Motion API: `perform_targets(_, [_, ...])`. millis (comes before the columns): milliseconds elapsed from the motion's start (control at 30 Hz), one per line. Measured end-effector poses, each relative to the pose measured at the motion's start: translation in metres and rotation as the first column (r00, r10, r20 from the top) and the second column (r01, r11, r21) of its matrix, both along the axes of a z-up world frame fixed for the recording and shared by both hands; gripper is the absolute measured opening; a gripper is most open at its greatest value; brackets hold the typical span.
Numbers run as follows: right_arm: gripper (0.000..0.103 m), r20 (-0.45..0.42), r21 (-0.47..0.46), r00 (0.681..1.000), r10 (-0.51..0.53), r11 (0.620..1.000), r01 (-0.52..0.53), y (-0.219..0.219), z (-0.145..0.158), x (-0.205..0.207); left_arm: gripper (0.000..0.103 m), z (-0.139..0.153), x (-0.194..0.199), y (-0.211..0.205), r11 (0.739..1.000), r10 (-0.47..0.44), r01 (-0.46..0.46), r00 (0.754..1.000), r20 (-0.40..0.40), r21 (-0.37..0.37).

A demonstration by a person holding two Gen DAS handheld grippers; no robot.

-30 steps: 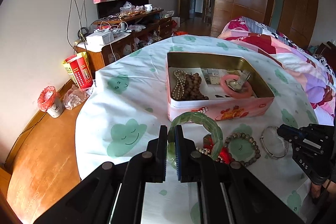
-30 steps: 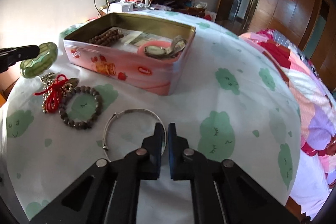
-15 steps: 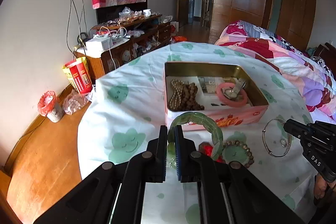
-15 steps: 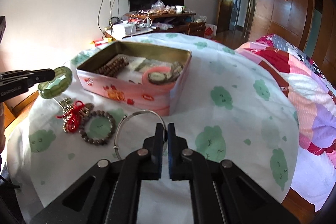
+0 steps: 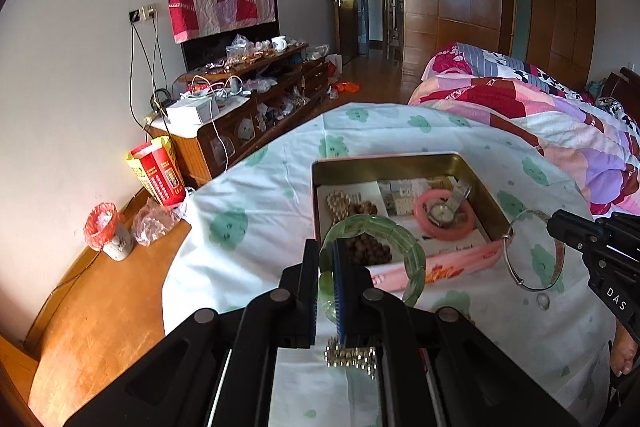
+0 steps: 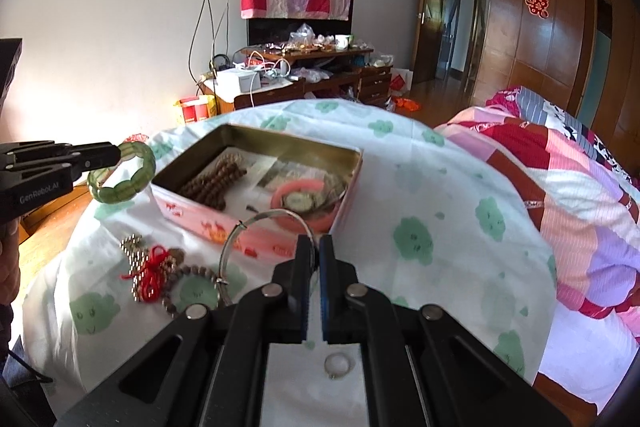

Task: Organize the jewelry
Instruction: 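Close the right tool on the silver bangle while the left tool holds the jade bangle, then carry jade and silver bangles into the tin and open both tools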

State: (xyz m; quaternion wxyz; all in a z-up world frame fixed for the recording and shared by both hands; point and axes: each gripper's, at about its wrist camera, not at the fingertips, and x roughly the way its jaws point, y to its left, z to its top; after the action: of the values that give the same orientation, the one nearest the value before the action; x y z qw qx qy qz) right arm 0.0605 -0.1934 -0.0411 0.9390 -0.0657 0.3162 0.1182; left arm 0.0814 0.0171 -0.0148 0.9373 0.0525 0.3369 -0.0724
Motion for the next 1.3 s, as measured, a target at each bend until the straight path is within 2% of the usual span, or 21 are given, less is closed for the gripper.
perform_targets(667, [0.004, 0.027, 0.008, 1.000, -0.003, 1.000, 0.003, 0.000, 0.020, 0.040, 0.006, 0.007, 0.041, -0.020, 0.997, -0.017, 0.016, 1.000, 0.016, 0.076])
perform_targets(1300, [0.004, -0.004, -0.012, 1.000, -0.018, 1.000, 0.018, 0.007, 0.012, 0.080, 0.006, -0.003, 0.084, -0.037, 0.992, -0.015, 0.017, 1.000, -0.019, 0.128])
